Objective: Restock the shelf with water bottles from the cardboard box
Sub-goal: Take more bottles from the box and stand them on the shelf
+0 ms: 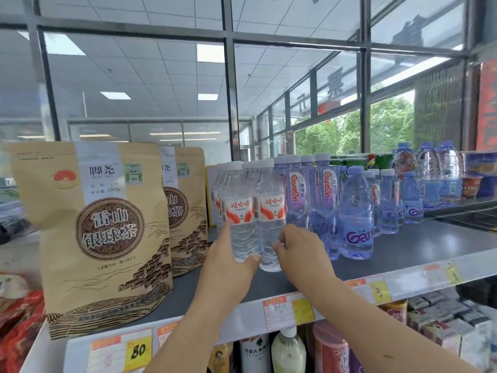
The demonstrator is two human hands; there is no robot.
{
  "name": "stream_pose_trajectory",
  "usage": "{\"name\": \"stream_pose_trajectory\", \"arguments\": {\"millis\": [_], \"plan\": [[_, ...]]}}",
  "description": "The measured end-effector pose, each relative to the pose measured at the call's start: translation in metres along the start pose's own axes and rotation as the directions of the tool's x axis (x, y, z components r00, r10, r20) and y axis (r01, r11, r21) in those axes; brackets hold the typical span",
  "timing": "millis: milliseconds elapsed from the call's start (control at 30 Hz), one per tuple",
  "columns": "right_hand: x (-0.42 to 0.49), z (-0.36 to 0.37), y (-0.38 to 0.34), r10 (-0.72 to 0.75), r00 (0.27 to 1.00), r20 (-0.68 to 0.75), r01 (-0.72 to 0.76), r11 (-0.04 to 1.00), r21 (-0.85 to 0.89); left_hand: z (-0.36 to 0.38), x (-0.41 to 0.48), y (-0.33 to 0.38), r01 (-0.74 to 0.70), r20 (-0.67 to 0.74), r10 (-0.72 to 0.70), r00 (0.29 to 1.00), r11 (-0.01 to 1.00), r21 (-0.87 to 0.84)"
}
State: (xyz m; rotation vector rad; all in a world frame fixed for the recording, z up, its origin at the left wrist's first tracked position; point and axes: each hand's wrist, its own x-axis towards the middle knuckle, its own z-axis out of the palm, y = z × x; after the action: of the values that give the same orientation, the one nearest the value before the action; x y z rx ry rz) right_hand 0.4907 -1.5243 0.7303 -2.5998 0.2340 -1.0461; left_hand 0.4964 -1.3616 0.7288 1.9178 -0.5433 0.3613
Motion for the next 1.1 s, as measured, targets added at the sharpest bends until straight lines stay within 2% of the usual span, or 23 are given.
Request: {"name": "stream_pose_trajectory", "arguments": {"millis": [267, 500, 600, 667, 800, 900, 1000, 1100], "plan": [[0.002, -0.002, -0.005, -0.038, 0.993, 0.108, 0.043, 0.998, -0.045, 0.001, 0.001, 0.006, 0.008, -0.006, -0.008, 1.0, 1.0, 0.026], [-0.051, -0.044, 0.0, -0.126, 0.992, -0.013, 0.126, 0.965, 0.231, 0.015, -0.033, 0.04, -0.007, -0.06, 0.015, 0.998, 0.992, 0.129], [-0.096, -0.066, 0.022, -0.172, 0.978, -0.116, 0.199, 0.936, 0.29, 0.031, -0.075, 0.052, -0.006, -0.075, 0.009, 0.997, 0.999, 0.033], [-0.133, -0.076, 0.047, -0.182, 0.977, -0.115, 0.211, 0.919, 0.334, 0.049, -0.114, 0.055, 0.039, -0.062, -0.043, 0.997, 0.998, -0.056], [-0.214, -0.074, 0.121, -0.165, 0.986, 0.032, 0.14, 0.912, 0.385, 0.113, -0.19, 0.041, 0.175, -0.038, -0.179, 0.983, 0.981, -0.089], [-0.277, -0.06, 0.184, -0.14, 0.973, 0.184, 0.061, 0.922, 0.382, 0.173, -0.246, 0.015, 0.274, 0.04, -0.272, 0.961, 0.96, -0.054], [-0.337, -0.043, 0.243, -0.076, 0.941, 0.331, -0.049, 0.934, 0.353, 0.232, -0.297, -0.017, 0.397, 0.11, -0.393, 0.913, 0.917, -0.024], [-0.395, -0.017, 0.291, 0.005, 0.89, 0.456, -0.153, 0.945, 0.288, 0.285, -0.346, -0.052, 0.54, 0.188, -0.526, 0.829, 0.841, -0.027]]}}
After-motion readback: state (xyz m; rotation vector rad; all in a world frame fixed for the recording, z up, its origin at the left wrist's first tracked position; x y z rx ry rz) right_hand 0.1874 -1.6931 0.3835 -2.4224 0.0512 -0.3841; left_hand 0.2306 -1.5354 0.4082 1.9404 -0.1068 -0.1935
